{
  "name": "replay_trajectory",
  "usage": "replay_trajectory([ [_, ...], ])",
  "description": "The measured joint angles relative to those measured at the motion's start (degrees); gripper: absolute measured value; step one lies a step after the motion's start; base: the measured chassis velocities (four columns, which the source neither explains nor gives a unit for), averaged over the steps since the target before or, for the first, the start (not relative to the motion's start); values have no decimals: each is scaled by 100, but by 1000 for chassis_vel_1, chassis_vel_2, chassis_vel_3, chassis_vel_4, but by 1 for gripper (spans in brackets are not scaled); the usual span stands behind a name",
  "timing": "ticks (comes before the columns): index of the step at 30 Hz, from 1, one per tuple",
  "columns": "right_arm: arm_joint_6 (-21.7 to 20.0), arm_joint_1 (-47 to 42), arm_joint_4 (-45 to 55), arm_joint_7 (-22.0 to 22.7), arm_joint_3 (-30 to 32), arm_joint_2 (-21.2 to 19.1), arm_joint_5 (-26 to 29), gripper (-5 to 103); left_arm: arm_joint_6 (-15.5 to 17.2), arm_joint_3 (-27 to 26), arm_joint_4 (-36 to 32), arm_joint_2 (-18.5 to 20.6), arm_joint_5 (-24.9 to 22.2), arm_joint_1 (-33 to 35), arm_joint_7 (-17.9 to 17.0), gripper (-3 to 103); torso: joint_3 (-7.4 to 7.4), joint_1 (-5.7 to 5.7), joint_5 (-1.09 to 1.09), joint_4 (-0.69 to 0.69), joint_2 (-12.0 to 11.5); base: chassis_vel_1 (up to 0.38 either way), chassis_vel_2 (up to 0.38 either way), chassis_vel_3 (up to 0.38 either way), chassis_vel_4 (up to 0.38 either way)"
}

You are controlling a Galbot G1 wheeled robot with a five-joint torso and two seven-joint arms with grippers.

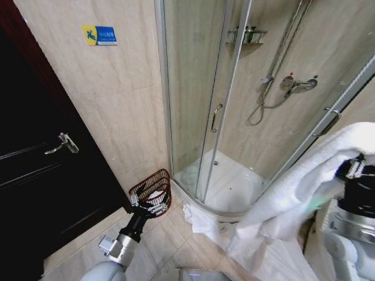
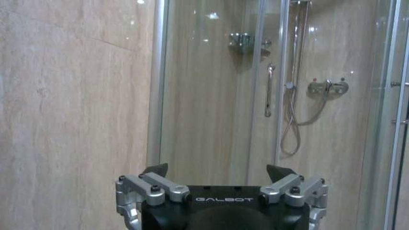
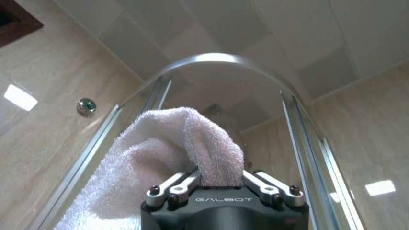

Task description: Discard the used towel into the hamper.

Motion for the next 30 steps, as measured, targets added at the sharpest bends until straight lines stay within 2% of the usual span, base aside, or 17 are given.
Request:
replay_trajectory([
  [12, 114, 4, 51, 187, -146, 45, -75, 8, 0, 0, 0, 0, 0, 0, 0, 100, 0, 0, 0, 1, 0, 0, 0, 0, 0],
  [30, -14, -25, 252, 242, -39, 41, -111, 8, 0, 1, 0, -1, 0, 0, 0, 100, 0, 0, 2, 0, 0, 21, 14, -20, -20],
])
